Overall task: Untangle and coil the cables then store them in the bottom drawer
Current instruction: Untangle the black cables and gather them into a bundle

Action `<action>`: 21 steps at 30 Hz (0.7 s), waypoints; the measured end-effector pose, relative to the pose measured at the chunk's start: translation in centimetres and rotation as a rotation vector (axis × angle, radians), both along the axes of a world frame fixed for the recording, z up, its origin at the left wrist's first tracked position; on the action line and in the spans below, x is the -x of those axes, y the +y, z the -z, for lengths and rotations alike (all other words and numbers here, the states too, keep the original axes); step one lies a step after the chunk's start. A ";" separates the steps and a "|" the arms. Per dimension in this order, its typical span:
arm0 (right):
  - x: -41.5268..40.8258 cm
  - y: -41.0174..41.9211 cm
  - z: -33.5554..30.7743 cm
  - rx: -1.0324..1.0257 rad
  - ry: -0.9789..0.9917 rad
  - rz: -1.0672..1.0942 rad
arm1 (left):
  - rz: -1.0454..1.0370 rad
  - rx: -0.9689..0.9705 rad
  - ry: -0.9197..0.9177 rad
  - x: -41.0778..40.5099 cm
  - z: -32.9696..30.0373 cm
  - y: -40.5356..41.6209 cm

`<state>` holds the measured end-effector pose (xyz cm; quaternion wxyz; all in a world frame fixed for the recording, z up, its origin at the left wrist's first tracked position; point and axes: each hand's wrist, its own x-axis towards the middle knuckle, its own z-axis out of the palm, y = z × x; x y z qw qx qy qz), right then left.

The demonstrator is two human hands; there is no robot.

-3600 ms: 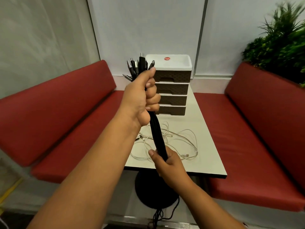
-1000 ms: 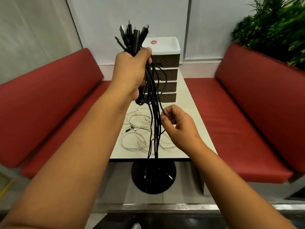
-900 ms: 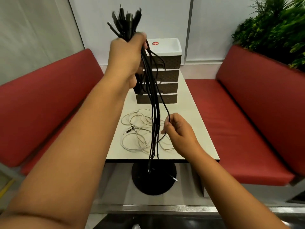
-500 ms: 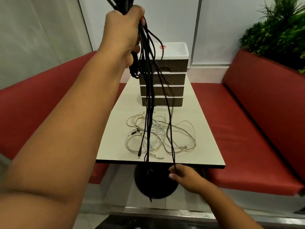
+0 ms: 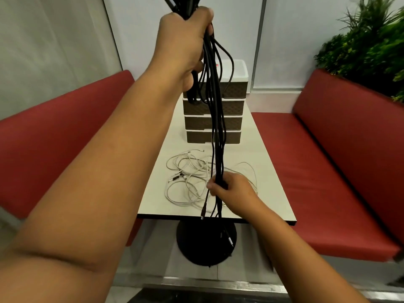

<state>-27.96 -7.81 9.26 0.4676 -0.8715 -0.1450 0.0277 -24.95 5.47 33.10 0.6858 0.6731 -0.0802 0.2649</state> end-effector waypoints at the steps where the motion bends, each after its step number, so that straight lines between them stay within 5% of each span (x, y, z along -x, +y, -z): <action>1: 0.0 -0.4 1.1 -0.009 0.036 -0.004 | -0.018 0.005 -0.006 -0.1 -0.2 0.4; 5: 0.8 -1.6 5.8 -0.106 0.180 -0.061 | -0.075 -0.024 -0.019 -0.2 -0.3 1.4; 14: 3.4 -2.4 12.1 0.120 0.279 -0.180 | -0.088 -0.016 0.092 -0.5 3.7 0.6; 18: 2.8 -4.2 9.8 0.544 0.400 -0.297 | -0.071 -0.031 0.208 -0.3 6.4 0.8; 21: 2.5 -4.7 4.3 0.441 0.304 -0.248 | -0.076 -0.055 0.245 0.4 7.9 0.8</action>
